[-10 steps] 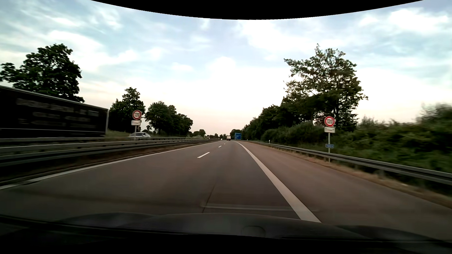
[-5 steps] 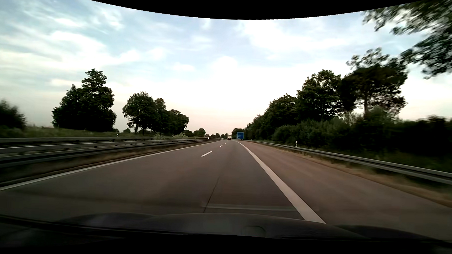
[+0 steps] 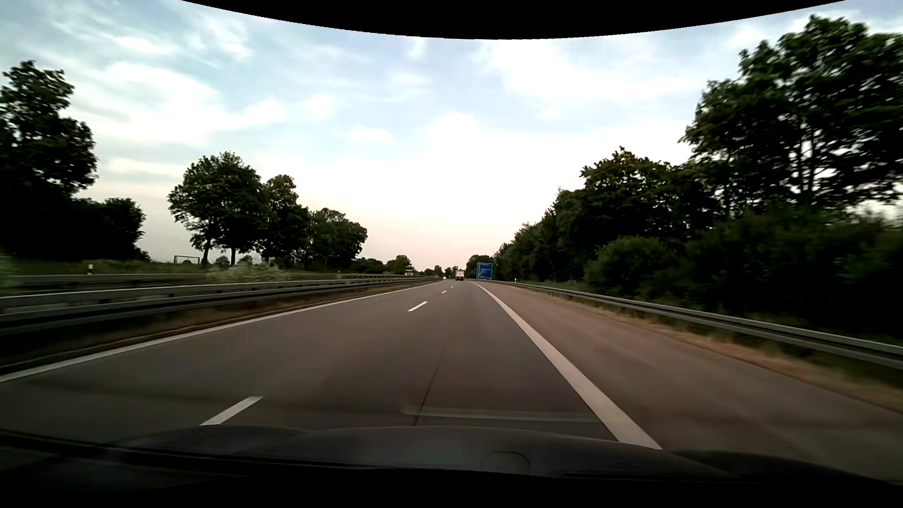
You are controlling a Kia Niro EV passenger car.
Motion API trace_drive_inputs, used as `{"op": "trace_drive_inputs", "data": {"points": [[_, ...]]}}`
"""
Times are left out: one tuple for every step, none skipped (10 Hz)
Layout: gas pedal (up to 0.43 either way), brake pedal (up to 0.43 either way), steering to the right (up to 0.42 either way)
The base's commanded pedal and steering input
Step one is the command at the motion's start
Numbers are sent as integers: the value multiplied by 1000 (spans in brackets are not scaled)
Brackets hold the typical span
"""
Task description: Follow the waypoints while adhering to traffic rules and regulations
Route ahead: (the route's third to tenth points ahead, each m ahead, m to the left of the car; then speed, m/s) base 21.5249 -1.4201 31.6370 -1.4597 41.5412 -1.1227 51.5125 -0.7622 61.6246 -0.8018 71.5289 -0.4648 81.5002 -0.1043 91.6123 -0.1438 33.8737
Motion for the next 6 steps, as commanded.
{"op": "trace_drive_inputs", "data": {"points": [[248,6,-5],[248,6,-5],[248,6,-5],[248,12,-5],[240,6,-4],[228,12,-5]]}}
